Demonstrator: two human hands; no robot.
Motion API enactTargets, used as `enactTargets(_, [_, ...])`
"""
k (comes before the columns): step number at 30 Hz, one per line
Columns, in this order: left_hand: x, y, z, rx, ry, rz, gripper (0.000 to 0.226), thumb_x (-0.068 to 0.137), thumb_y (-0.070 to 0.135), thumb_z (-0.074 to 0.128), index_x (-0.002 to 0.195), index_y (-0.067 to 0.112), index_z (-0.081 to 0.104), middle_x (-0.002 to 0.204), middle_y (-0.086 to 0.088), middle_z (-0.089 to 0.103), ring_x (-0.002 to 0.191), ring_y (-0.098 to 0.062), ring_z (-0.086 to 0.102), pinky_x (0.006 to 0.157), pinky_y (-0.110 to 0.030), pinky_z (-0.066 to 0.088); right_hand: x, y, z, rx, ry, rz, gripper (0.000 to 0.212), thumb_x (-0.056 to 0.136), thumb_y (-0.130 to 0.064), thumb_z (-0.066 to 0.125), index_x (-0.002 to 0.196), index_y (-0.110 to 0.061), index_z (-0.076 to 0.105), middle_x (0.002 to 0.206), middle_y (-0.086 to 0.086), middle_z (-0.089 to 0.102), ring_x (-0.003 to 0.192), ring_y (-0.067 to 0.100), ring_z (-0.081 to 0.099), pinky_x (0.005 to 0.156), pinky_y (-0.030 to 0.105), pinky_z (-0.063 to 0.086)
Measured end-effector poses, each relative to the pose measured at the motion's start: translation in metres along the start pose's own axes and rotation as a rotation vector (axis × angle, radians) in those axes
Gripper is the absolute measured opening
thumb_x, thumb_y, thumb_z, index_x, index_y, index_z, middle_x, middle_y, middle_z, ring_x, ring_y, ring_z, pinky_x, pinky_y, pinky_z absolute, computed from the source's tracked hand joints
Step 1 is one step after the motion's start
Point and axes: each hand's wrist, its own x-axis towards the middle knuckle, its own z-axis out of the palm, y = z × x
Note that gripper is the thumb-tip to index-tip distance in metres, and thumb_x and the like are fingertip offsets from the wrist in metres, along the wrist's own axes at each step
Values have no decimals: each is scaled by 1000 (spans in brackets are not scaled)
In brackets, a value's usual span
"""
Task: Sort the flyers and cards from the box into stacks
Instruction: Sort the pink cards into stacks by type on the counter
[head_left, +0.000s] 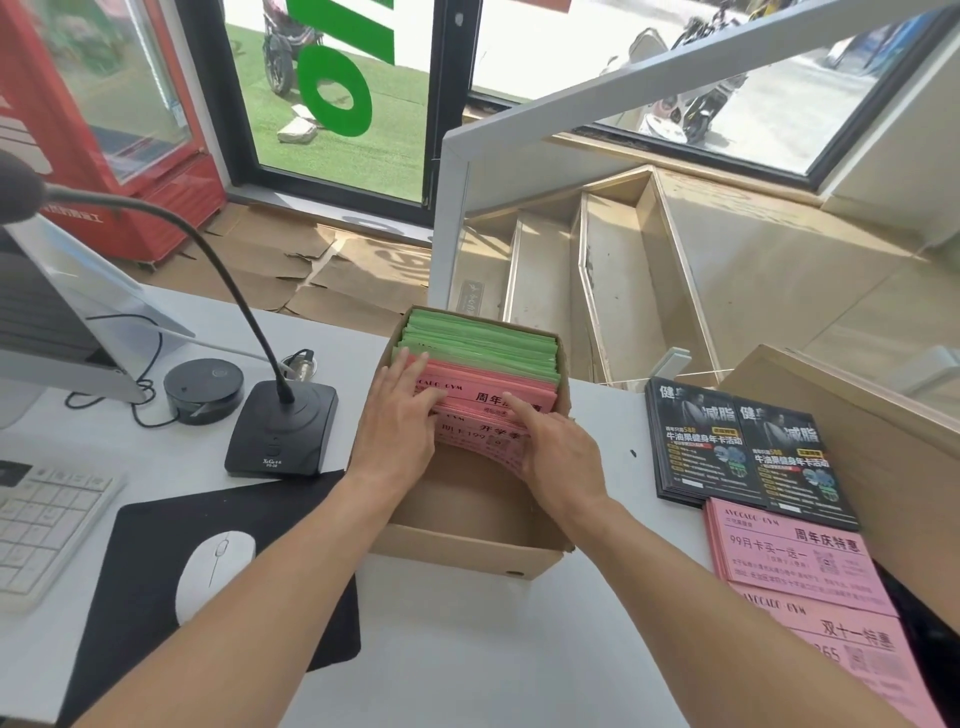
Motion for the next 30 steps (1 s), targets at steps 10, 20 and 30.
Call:
enactTargets(10, [-1,3,-4,-5,71,-9,24,87,8,73,111,11,74,125,-7,66,125,-27,53,108,-43,43,-5,-2,-2,-112,166,-114,61,76,-7,81,131,-31,67,95,4,74,75,24,64,71,32,54])
enactTargets(20, [-5,6,-6,10,-3,4,47,84,10,71,130,12,64,126,-3,65,124,-25,52,102,-43,47,-4,-3,-3,-82,164,-118,65,74,1,76,133,-23,65,88,-1,74,80,24,63,68,33,52])
enactTargets(30, [-4,5,-4,48,-30,4,50,82,13,72,132,11,65,128,-3,63,125,-25,51,101,-43,46,0,1,2,-29,62,-104,57,82,3,67,135,-19,62,112,0,71,101,26,57,84,43,53])
